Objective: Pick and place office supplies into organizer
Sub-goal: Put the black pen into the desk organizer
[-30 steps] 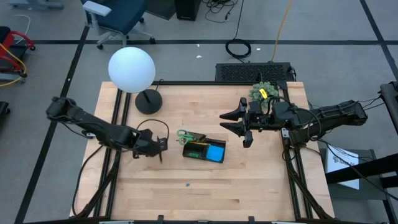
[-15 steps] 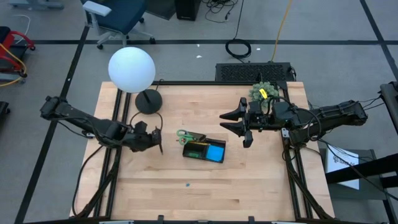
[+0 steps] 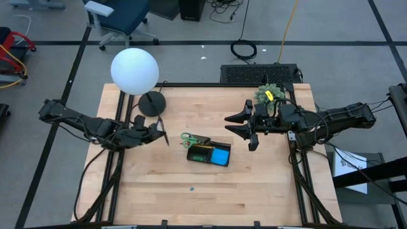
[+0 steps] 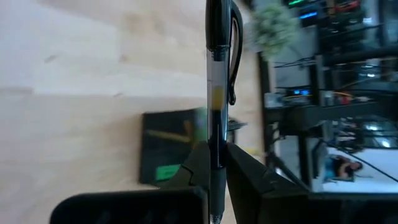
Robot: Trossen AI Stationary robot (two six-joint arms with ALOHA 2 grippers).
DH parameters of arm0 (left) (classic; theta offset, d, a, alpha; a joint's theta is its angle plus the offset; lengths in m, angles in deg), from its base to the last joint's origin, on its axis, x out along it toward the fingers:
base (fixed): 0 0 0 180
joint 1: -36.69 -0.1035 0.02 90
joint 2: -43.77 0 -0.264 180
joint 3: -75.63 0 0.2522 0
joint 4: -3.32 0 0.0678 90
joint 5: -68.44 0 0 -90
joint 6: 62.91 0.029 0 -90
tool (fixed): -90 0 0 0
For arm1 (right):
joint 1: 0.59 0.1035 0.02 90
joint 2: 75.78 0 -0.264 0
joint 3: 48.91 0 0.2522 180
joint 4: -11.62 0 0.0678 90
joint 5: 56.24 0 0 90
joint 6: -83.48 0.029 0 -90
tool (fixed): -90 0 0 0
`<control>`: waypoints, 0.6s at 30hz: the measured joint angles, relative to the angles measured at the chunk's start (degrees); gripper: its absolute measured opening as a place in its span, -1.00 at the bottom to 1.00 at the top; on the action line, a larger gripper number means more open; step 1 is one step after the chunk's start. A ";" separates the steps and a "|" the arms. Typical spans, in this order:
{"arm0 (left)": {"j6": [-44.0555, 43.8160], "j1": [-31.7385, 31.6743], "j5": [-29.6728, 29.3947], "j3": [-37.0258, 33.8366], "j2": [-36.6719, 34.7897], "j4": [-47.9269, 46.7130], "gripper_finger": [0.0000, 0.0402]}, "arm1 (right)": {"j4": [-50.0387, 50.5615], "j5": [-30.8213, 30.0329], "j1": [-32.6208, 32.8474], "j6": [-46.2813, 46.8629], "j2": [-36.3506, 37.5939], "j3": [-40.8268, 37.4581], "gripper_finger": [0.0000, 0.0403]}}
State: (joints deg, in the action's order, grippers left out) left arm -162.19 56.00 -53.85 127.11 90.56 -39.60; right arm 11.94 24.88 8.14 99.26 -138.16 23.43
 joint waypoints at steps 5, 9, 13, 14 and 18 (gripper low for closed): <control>8.89 -0.54 -3.19 0.00 -0.36 6.83 -0.87 | -0.01 0.00 0.00 0.00 0.01 0.00 -0.31; 18.01 -1.99 -3.70 0.01 -0.36 13.58 -0.87 | -0.01 -0.01 0.00 -0.01 0.01 0.00 -0.31; 26.94 -4.14 -2.05 0.02 -0.36 20.33 -0.87 | 0.00 -0.01 0.00 0.01 0.01 0.00 -0.31; 29.17 -4.82 -1.11 0.02 -0.36 21.74 -0.87 | -0.01 -0.01 0.00 0.01 0.01 0.00 -0.31; 36.30 -7.64 3.05 0.09 0.76 25.86 -0.87 | -0.01 0.01 0.00 -0.01 0.01 0.00 -0.31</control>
State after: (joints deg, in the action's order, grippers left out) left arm -125.89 48.36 -50.80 127.19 91.32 -13.74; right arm 11.93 24.89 8.14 99.25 -138.15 23.43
